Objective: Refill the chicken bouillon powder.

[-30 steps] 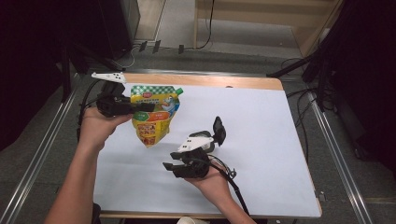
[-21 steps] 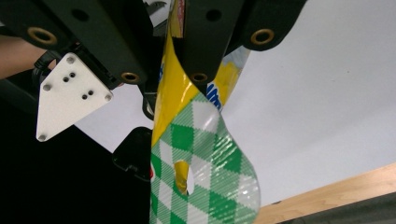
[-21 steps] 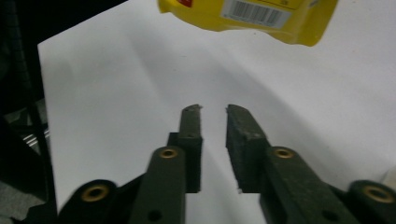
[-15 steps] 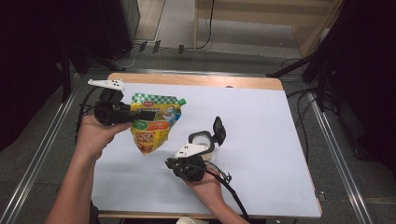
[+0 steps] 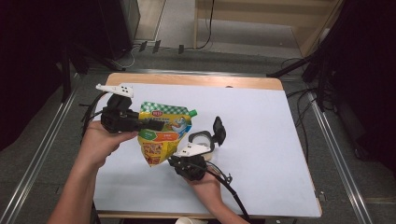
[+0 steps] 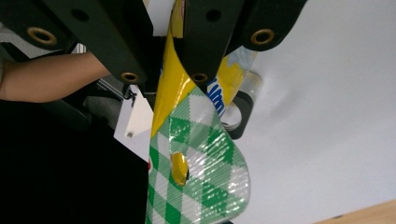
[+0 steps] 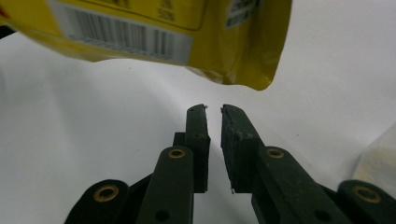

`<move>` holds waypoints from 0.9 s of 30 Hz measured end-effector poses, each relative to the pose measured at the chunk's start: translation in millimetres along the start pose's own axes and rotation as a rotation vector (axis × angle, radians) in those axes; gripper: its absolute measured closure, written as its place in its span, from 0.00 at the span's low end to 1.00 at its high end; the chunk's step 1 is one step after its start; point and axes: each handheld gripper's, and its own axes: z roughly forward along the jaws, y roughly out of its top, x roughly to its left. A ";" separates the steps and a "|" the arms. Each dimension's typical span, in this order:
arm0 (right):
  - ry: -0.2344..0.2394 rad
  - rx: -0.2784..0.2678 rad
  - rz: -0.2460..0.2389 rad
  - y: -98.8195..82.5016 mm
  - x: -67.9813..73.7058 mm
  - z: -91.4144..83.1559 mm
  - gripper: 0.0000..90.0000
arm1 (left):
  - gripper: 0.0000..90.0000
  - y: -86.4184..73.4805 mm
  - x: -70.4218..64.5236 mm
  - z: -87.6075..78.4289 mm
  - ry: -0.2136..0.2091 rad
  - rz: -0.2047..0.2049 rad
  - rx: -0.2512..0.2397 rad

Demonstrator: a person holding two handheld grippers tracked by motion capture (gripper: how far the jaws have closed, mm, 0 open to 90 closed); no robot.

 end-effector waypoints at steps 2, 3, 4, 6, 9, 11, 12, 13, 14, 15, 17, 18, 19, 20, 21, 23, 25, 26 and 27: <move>-0.012 -0.013 0.001 -2.4 0.2 0.5 0.93 | 1.00 -1.1 -4.3 -0.8 -0.005 -0.004 0.000; -0.018 -0.030 0.007 -4.2 -0.6 0.8 0.94 | 1.00 -1.4 -5.7 -1.1 -0.003 -0.003 0.001; -0.021 -0.034 0.015 -5.3 -1.2 0.6 0.95 | 1.00 -1.8 -7.3 -1.1 -0.009 -0.003 0.001; -0.026 -0.047 0.027 -7.9 -3.4 1.3 0.95 | 1.00 -1.9 -8.7 -0.5 -0.019 -0.008 -0.001; -0.036 -0.075 0.033 -8.4 -4.5 0.3 0.95 | 1.00 -2.0 -10.6 4.2 -0.046 -0.016 0.004; -0.045 -0.085 0.023 -8.4 -4.6 0.3 0.96 | 1.00 -2.3 -10.2 8.5 -0.062 -0.023 0.010; -0.045 -0.083 0.025 -8.5 -4.1 0.0 0.96 | 1.00 -2.9 -8.7 10.6 -0.074 -0.034 0.006; -0.047 -0.083 0.025 -8.6 -3.9 0.1 0.96 | 1.00 -3.4 -7.3 11.5 -0.081 -0.040 0.005; -0.043 -0.085 0.025 -8.6 -3.9 -0.1 0.96 | 1.00 -4.4 -5.0 13.2 -0.087 -0.051 0.008; -0.043 -0.094 0.014 -8.8 -3.5 -0.6 0.93 | 1.00 -4.9 -3.9 13.7 -0.087 -0.057 0.007; -0.043 -0.090 0.009 -8.8 -2.2 -0.4 0.91 | 1.00 -6.3 -1.2 14.5 -0.084 -0.072 0.006; -0.038 -0.089 0.005 -8.8 -1.9 -0.4 0.90 | 1.00 -6.5 -0.8 14.6 -0.072 -0.073 0.005; -0.039 -0.087 -0.007 -8.9 -0.5 -0.5 0.88 | 1.00 -6.5 -0.9 14.8 -0.060 -0.072 0.006; -0.036 -0.090 -0.016 -8.8 0.3 -0.6 0.85 | 1.00 -6.6 -0.9 15.3 -0.050 -0.072 0.008; -0.034 -0.095 -0.022 -8.6 0.9 -0.6 0.84 | 1.00 -6.7 -0.7 16.3 -0.043 -0.071 0.010; -0.035 -0.080 -0.037 -8.2 4.0 -0.9 0.83 | 1.00 -6.4 -1.7 17.6 -0.017 -0.065 0.010; -0.040 -0.077 -0.057 -8.6 6.2 -0.8 0.80 | 0.99 -6.1 -2.9 19.4 0.005 -0.056 0.015; -0.041 -0.075 -0.061 -8.4 7.1 -0.9 0.79 | 0.99 -6.2 -3.0 20.4 0.014 -0.053 0.018; -0.041 -0.073 -0.064 -7.9 7.5 -1.2 0.79 | 0.98 -6.1 -3.3 21.6 0.027 -0.052 0.020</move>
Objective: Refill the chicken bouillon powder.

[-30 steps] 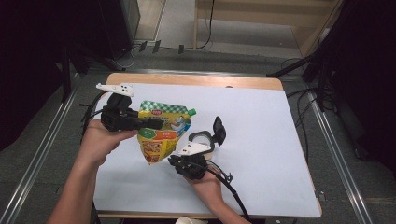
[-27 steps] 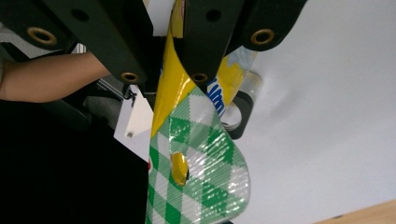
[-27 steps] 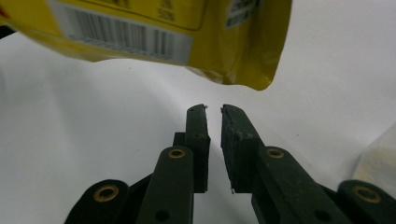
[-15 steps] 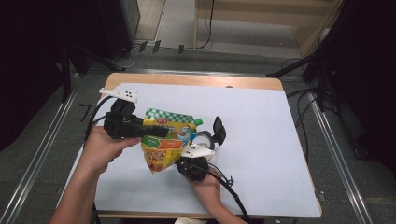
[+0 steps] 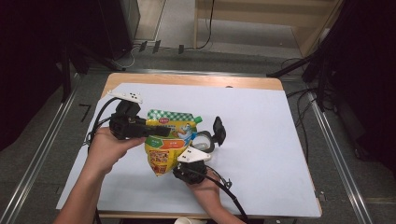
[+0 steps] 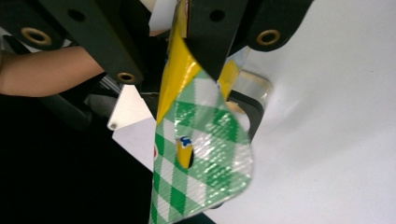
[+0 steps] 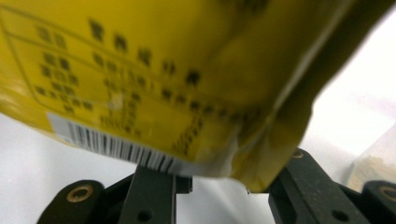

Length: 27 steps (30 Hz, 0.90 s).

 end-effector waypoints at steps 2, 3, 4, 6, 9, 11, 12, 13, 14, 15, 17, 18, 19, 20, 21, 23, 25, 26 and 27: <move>-0.001 -0.007 -0.016 1.5 1.7 -1.2 0.78 | 0.96 0.1 -0.5 2.0 0.027 0.001 0.009; -0.004 -0.010 -0.027 2.2 2.5 -2.1 0.78 | 0.95 -0.2 -0.7 3.9 0.038 0.006 0.015; 0.000 -0.020 -0.032 3.4 3.9 -3.3 0.78 | 0.95 -0.4 -0.6 5.3 0.051 0.011 0.025; 0.002 -0.032 -0.046 6.8 7.0 -6.1 0.77 | 0.93 -1.2 1.0 9.5 0.060 0.004 0.031; 0.006 -0.027 -0.069 11.2 10.9 -7.3 0.76 | 0.92 -1.7 2.3 11.6 0.055 0.000 0.021; 0.022 -0.021 -0.061 11.9 12.4 -7.5 0.75 | 0.91 -2.2 2.5 13.6 0.062 -0.001 0.025; 0.028 -0.019 -0.062 12.0 13.3 -7.3 0.75 | 0.91 -2.3 2.4 15.1 0.068 -0.004 0.030; 0.038 -0.014 -0.061 12.0 14.9 -7.5 0.75 | 0.89 -2.4 2.7 16.6 0.070 -0.004 0.033; 0.037 -0.017 -0.063 12.3 16.3 -7.7 0.75 | 0.89 -2.7 2.4 17.9 0.071 -0.005 0.031; 0.045 -0.017 -0.061 12.9 17.7 -8.1 0.74 | 0.89 -2.8 2.6 19.0 0.069 -0.006 0.028; 0.054 -0.016 -0.068 14.3 20.4 -9.1 0.73 | 0.89 -2.9 2.5 20.1 0.069 -0.005 0.033; 0.059 -0.014 -0.072 15.0 22.1 -9.7 0.73 | 0.89 -3.1 2.3 20.8 0.073 -0.006 0.034; 0.064 -0.015 -0.080 16.7 24.9 -10.5 0.73 | 0.88 -3.2 2.6 21.1 0.073 -0.007 0.034; 0.075 -0.012 -0.079 17.7 26.6 -11.3 0.72 | 0.88 -3.3 2.9 21.3 0.073 -0.008 0.035; 0.083 -0.014 -0.081 18.4 27.8 -11.6 0.72 | 0.88 -3.4 3.1 21.9 0.077 -0.012 0.036; 0.097 -0.014 -0.082 20.5 30.9 -12.4 0.70 | 0.88 -3.8 3.4 23.8 0.085 -0.014 0.042; 0.110 -0.014 -0.089 22.5 33.9 -13.2 0.69 | 0.88 -3.9 3.4 25.2 0.087 -0.016 0.050; 0.112 -0.015 -0.093 23.1 35.5 -13.6 0.69 | 0.88 -3.9 3.3 25.7 0.088 -0.015 0.052; 0.118 -0.012 -0.093 23.4 36.5 -14.0 0.69 | 0.88 -3.8 3.3 26.3 0.091 -0.014 0.055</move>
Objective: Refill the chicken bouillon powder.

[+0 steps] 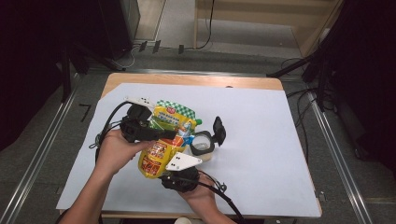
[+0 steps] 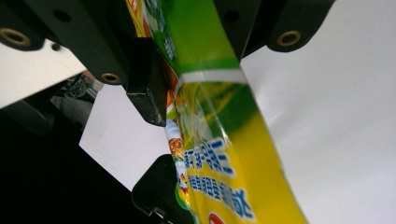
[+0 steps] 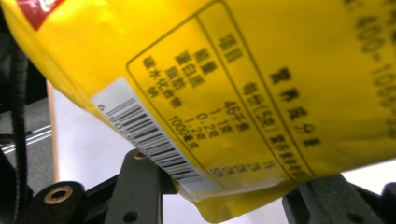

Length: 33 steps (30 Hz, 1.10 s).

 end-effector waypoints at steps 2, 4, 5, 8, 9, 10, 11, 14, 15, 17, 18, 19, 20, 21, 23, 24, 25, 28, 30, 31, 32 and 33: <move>0.008 -0.001 -0.003 1.0 1.2 -0.4 0.68 | 0.88 0.1 -0.7 1.6 0.006 0.001 0.004; 0.007 -0.001 -0.016 2.4 2.7 -1.1 0.67 | 0.87 0.3 -1.7 3.1 0.013 -0.005 0.007; 0.011 -0.002 -0.020 3.0 3.4 -1.5 0.66 | 0.86 0.5 -1.9 3.7 0.015 -0.010 0.011; 0.024 0.000 -0.032 4.6 5.6 -2.3 0.65 | 0.86 1.1 -2.2 6.0 0.029 -0.018 0.024; 0.033 0.003 -0.030 5.2 6.8 -2.7 0.65 | 0.87 1.3 -2.4 7.3 0.032 -0.018 0.026; 0.037 0.002 -0.038 5.6 7.6 -2.9 0.64 | 0.87 1.6 -2.8 8.5 0.039 -0.019 0.033; 0.039 0.001 -0.046 6.2 8.8 -3.1 0.63 | 0.87 2.2 -2.8 9.5 0.039 -0.027 0.040; 0.050 0.012 -0.070 7.2 12.9 -3.3 0.61 | 0.88 3.8 -2.7 13.9 0.033 -0.059 0.060; 0.053 0.015 -0.076 7.2 14.8 -3.5 0.60 | 0.88 4.2 -2.7 14.9 0.030 -0.060 0.068; 0.059 0.023 -0.086 7.5 18.1 -3.5 0.60 | 0.89 5.1 -3.9 19.0 0.024 -0.063 0.081; 0.059 0.023 -0.090 7.7 18.6 -3.4 0.60 | 0.89 5.6 -4.9 21.0 0.029 -0.063 0.085; 0.064 0.025 -0.086 7.8 19.1 -3.6 0.60 | 0.89 6.2 -5.4 22.3 0.034 -0.059 0.093; 0.068 0.025 -0.081 7.7 19.3 -3.6 0.60 | 0.89 6.7 -5.9 23.4 0.035 -0.057 0.098; 0.068 0.029 -0.079 7.7 19.1 -3.8 0.60 | 0.89 7.2 -6.1 24.5 0.038 -0.057 0.099; 0.069 0.033 -0.078 7.7 18.4 -3.7 0.60 | 0.89 8.3 -6.2 26.3 0.040 -0.055 0.104; 0.071 0.037 -0.073 8.0 18.2 -3.3 0.60 | 0.89 8.8 -6.6 27.4 0.040 -0.059 0.105; 0.074 0.038 -0.071 8.2 18.3 -2.7 0.59 | 0.89 9.3 -6.3 28.4 0.038 -0.054 0.112; 0.086 0.046 -0.080 7.6 20.0 -2.0 0.59 | 0.89 10.2 -7.8 32.3 0.024 -0.051 0.117; 0.083 0.053 -0.087 6.9 21.4 -1.3 0.58 | 0.89 11.2 -8.9 35.6 0.031 -0.047 0.134; 0.084 0.054 -0.078 5.9 21.2 -1.0 0.58 | 0.89 11.3 -8.9 36.3 0.030 -0.049 0.133; 0.080 0.052 -0.076 5.7 20.5 -0.9 0.59 | 0.89 11.7 -8.6 37.1 0.029 -0.051 0.136; 0.080 0.055 -0.069 5.7 19.7 -1.3 0.61 | 0.89 12.0 -8.4 37.7 0.028 -0.053 0.138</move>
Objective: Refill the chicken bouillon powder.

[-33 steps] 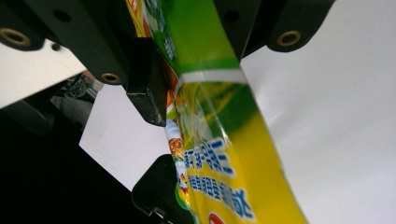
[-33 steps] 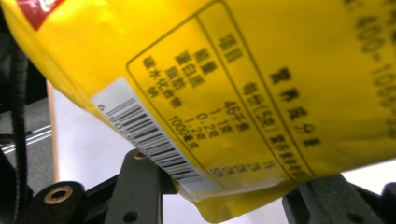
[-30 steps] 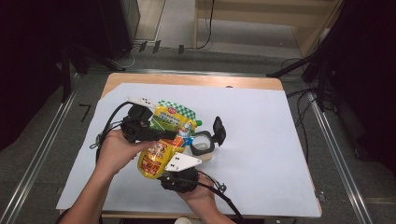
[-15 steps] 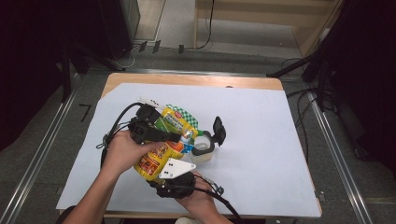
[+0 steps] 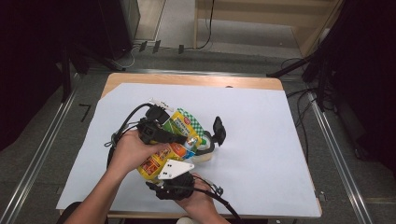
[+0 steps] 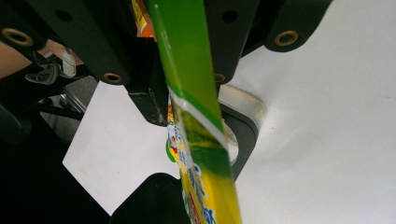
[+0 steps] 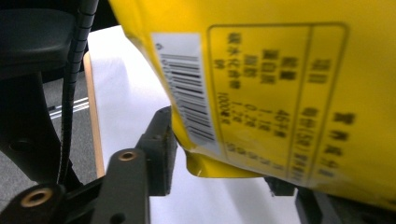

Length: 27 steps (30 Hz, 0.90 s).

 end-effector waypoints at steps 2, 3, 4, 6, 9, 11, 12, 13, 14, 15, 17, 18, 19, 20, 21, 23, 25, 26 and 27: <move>-0.002 0.001 0.014 0.3 -1.2 -0.6 0.63 | 0.89 1.0 0.0 1.3 0.004 -0.007 0.003; -0.003 0.004 0.021 0.5 -1.8 -0.6 0.64 | 0.89 1.6 0.3 2.5 0.004 -0.012 0.007; 0.003 0.006 0.035 0.7 -2.3 -0.3 0.64 | 0.89 1.8 0.3 3.1 0.008 -0.014 0.009; 0.020 0.014 0.057 0.5 -3.2 0.4 0.64 | 0.88 2.5 2.3 5.7 0.012 -0.021 0.020; 0.043 0.015 0.083 -0.8 -4.9 1.5 0.64 | 0.86 3.5 5.7 9.5 0.000 -0.040 0.035; 0.058 0.011 0.107 -2.0 -7.2 2.3 0.66 | 0.85 4.2 6.7 11.4 -0.004 -0.046 0.048; 0.068 0.012 0.121 -2.7 -8.4 2.8 0.66 | 0.84 4.3 6.6 12.3 -0.007 -0.047 0.051; 0.070 0.013 0.125 -3.0 -8.8 3.1 0.67 | 0.84 4.5 7.1 13.1 -0.012 -0.047 0.059; 0.074 0.012 0.135 -3.3 -9.1 3.5 0.67 | 0.84 4.5 7.4 13.5 -0.012 -0.049 0.060; 0.076 0.010 0.137 -3.5 -9.2 3.5 0.67 | 0.84 4.5 7.9 13.6 -0.021 -0.053 0.059; 0.081 0.006 0.138 -4.0 -10.0 3.5 0.67 | 0.81 4.4 8.9 12.7 -0.026 -0.053 0.057; 0.086 0.003 0.139 -4.2 -11.0 3.5 0.68 | 0.81 4.2 8.9 12.5 -0.025 -0.050 0.054; 0.086 0.000 0.138 -4.4 -11.9 3.1 0.68 | 0.81 4.0 8.9 12.5 -0.025 -0.047 0.055; 0.089 -0.003 0.145 -4.5 -12.5 2.5 0.68 | 0.80 3.8 9.1 13.4 -0.030 -0.047 0.062; 0.094 -0.009 0.153 -4.4 -14.1 1.3 0.68 | 0.79 3.7 9.1 13.7 -0.029 -0.045 0.066; 0.091 -0.020 0.163 -4.2 -15.9 -0.6 0.68 | 0.79 3.6 8.7 14.3 -0.033 -0.031 0.076; 0.094 -0.024 0.168 -4.4 -18.1 -2.5 0.68 | 0.78 3.8 8.0 13.6 -0.037 -0.028 0.071; 0.092 -0.025 0.168 -4.4 -18.6 -3.1 0.68 | 0.78 3.9 8.0 12.8 -0.037 -0.025 0.074; 0.094 -0.027 0.165 -4.6 -18.9 -3.5 0.68 | 0.78 4.0 8.2 11.9 -0.040 -0.022 0.079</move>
